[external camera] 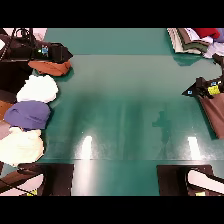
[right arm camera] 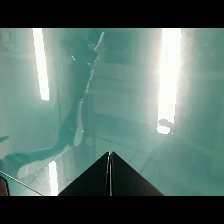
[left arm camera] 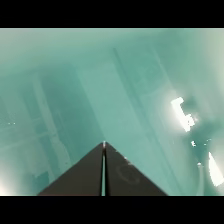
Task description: Fold the shirts.
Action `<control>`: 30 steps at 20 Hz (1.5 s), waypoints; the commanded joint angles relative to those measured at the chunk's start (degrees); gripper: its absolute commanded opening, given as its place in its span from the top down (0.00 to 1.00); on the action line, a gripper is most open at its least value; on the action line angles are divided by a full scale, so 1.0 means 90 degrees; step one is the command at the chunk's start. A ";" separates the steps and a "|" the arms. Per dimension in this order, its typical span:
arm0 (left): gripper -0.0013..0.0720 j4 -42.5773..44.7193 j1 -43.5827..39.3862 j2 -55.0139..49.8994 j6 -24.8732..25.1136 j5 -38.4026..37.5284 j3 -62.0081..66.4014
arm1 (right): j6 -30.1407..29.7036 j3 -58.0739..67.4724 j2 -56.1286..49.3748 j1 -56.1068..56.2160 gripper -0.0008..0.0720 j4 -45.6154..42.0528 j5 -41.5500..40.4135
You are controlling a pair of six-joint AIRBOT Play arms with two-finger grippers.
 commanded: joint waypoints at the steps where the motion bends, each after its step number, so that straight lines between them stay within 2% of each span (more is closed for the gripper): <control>1: 0.95 0.0002 -0.0005 0.0005 0.0000 0.0039 0.0002 | 0.0005 0.0007 -0.0002 0.0010 0.97 0.0005 -0.0010; 13: 0.95 0.0002 -0.0005 0.0005 0.0000 0.0039 0.0002 | 0.0007 0.0007 -0.0002 0.0010 0.96 0.0005 -0.0010; 16: 0.95 0.0126 -0.0002 -0.0017 0.0131 0.0600 0.0000 | 0.0007 0.0007 -0.0002 0.0010 0.96 0.0005 -0.0010; 17: 0.66 0.0447 -0.0002 -0.0053 0.0214 0.0843 0.0000 | 0.0007 0.0007 -0.0002 0.0010 0.96 0.0005 -0.0010; 18: 0.24 0.0981 -0.0002 -0.0138 -0.0005 0.1064 0.0002 | 0.0005 0.0007 -0.0002 0.0010 0.97 0.0005 -0.0010; 20: 0.22 0.2164 0.0121 -0.0449 -0.0843 0.1273 0.0002 | 0.0005 0.0007 -0.0002 0.0010 0.96 0.0005 -0.0007; 22: 0.22 0.2846 0.0418 -0.0967 -0.1326 0.1309 0.0002 | 0.0005 0.0007 -0.0002 0.0010 0.96 0.0027 0.0007; 25: 0.22 0.2861 0.1039 -0.1880 -0.1338 0.1620 0.0005 | 0.0005 0.0007 -0.0002 0.0010 0.96 0.0046 0.0010; 30: 0.22 0.2841 0.1579 -0.3075 -0.1336 0.2747 0.0007 | 0.0005 0.0007 -0.0002 0.0010 0.96 0.0049 -0.0024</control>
